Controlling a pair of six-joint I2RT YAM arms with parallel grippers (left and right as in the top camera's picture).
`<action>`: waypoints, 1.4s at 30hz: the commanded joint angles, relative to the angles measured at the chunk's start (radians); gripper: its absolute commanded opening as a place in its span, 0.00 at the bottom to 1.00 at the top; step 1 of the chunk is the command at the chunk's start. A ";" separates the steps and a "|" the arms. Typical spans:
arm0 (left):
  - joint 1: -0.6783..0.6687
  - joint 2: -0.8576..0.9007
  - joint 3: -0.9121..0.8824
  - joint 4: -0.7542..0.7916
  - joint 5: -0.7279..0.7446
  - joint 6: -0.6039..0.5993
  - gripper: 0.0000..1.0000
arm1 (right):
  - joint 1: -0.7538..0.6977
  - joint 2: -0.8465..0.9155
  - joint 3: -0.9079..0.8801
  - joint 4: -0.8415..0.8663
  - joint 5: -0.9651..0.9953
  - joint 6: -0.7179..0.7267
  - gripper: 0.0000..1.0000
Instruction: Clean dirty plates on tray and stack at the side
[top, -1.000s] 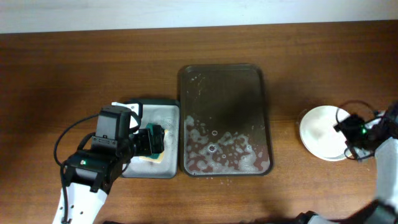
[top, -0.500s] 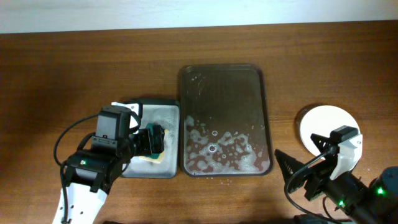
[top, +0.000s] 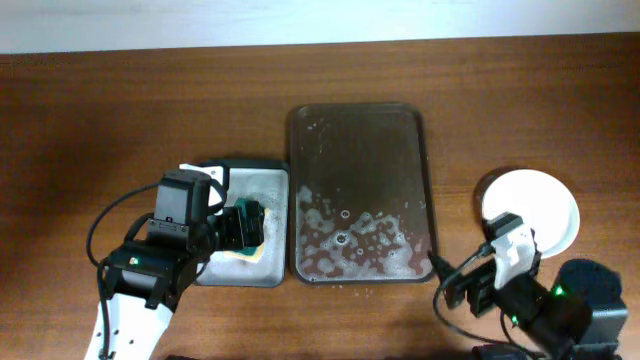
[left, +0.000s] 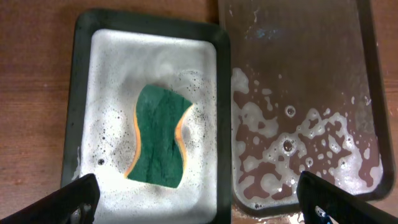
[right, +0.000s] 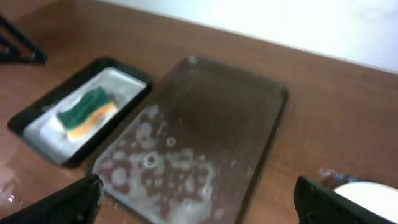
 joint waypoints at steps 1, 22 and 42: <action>0.002 -0.006 0.014 0.000 0.011 0.005 0.99 | 0.006 -0.024 0.006 -0.105 0.002 -0.014 0.99; 0.002 -0.007 0.014 0.000 0.011 0.005 0.99 | -0.081 -0.424 -0.809 0.918 0.105 -0.044 0.99; 0.009 -0.229 -0.096 0.404 0.012 0.122 0.99 | -0.080 -0.421 -0.809 0.854 0.103 -0.043 0.99</action>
